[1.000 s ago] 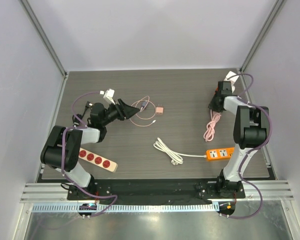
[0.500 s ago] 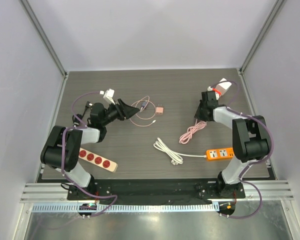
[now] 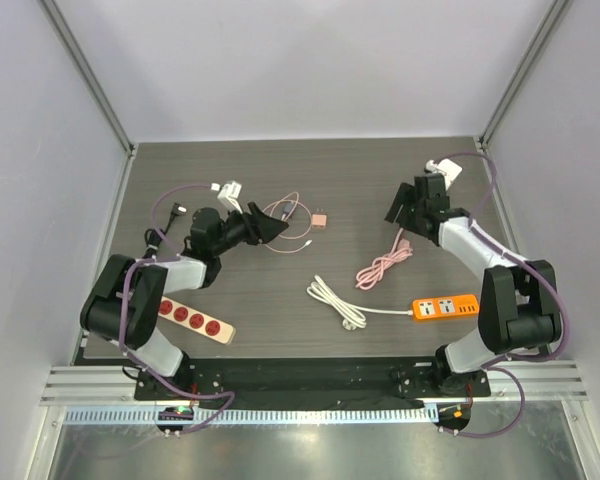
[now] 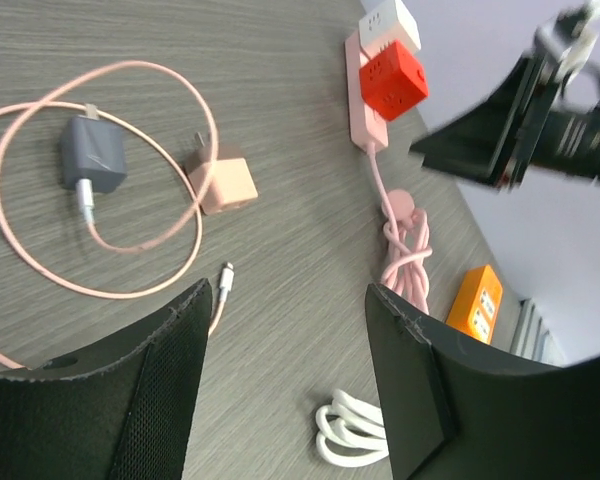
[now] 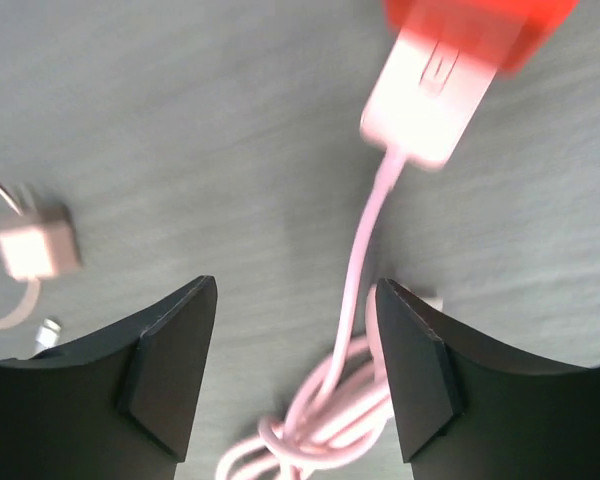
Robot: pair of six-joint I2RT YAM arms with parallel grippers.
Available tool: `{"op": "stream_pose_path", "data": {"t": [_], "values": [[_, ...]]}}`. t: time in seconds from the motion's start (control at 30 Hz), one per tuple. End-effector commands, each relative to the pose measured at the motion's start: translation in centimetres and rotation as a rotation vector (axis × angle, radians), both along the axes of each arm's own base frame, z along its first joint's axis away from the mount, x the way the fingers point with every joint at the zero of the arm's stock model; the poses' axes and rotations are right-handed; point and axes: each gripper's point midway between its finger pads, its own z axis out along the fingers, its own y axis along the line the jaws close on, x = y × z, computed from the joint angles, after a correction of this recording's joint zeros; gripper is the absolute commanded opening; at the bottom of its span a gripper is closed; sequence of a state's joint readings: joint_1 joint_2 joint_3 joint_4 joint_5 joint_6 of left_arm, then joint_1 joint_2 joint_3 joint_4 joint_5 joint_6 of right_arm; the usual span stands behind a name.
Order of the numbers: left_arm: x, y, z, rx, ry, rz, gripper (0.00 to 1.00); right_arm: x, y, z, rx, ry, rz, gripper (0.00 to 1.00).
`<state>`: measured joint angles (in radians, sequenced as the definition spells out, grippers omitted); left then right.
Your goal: Pull the plug off the socket
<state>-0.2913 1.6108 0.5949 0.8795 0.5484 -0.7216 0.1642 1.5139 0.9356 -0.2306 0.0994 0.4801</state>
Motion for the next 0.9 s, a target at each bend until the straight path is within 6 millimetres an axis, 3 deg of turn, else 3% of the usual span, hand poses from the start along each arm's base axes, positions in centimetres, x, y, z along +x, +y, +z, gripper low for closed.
{"op": "stream_pose_path", "data": {"t": [0.0, 0.13, 0.2, 0.23, 0.37, 0.4, 0.43, 0.5, 0.63, 0.67, 0.7, 0.73, 0.77, 0.8, 0.83, 0.87], "values": [[0.1, -0.9, 2.2, 0.077, -0.130, 0.026, 0.64, 3.4, -1.7, 5.1, 0.069, -0.147, -0.061, 0.71], [-0.6, -3.1, 3.4, 0.109, -0.185, 0.001, 0.66, 4.5, -3.2, 7.9, 0.168, -0.243, -0.093, 0.72], [-1.1, -4.5, 3.5, 0.131, -0.197, -0.006, 0.68, 4.4, -4.8, 8.4, 0.208, -0.281, -0.154, 0.72], [-1.5, -5.9, 4.3, 0.128, -0.215, -0.031, 0.68, 4.7, -6.1, 10.1, 0.220, -0.356, -0.188, 0.72], [-1.3, -9.4, 4.0, 0.142, -0.192, -0.071, 0.68, 5.3, -9.6, 11.0, 0.323, -0.479, -0.346, 0.70], [-0.7, -10.3, 3.7, 0.150, -0.175, -0.079, 0.68, 5.2, -9.6, 10.3, 0.353, -0.490, -0.360, 0.70], [-0.6, -11.0, 3.4, 0.159, -0.162, -0.087, 0.68, 6.1, -9.9, 11.7, 0.406, -0.563, -0.379, 0.70], [-0.9, -12.7, 2.7, 0.187, -0.140, -0.124, 0.68, 7.0, -10.5, 10.4, 0.447, -0.555, -0.423, 0.70], [1.3, -17.1, 2.5, 0.217, -0.143, -0.175, 0.69, 9.3, -11.6, 11.2, 0.454, -0.570, -0.427, 0.70], [1.4, -18.2, 2.3, 0.212, -0.137, -0.201, 0.68, 9.4, -12.0, 11.1, 0.422, -0.565, -0.414, 0.70], [2.4, -19.7, 4.5, 0.184, -0.177, -0.208, 0.68, 9.4, -12.7, 10.5, 0.404, -0.555, -0.420, 0.70], [2.7, -20.4, 4.2, 0.195, -0.163, -0.218, 0.68, 9.2, -13.2, 10.2, 0.385, -0.558, -0.423, 0.70], [2.6, -21.8, 2.1, 0.217, -0.133, -0.246, 0.68, 8.8, -13.7, 9.8, 0.373, -0.558, -0.429, 0.70], [3.4, -23.3, 4.3, 0.202, -0.185, -0.254, 0.70, 8.0, -13.9, 8.8, 0.375, -0.541, -0.439, 0.70], [3.6, -24.2, 3.5, 0.221, -0.174, -0.265, 0.71, 7.5, -15.0, 8.5, 0.375, -0.546, -0.457, 0.70], [2.9, -25.6, 0.3, 0.280, -0.116, -0.298, 0.72, 7.4, -15.0, 8.9, 0.385, -0.572, -0.438, 0.71]]}}
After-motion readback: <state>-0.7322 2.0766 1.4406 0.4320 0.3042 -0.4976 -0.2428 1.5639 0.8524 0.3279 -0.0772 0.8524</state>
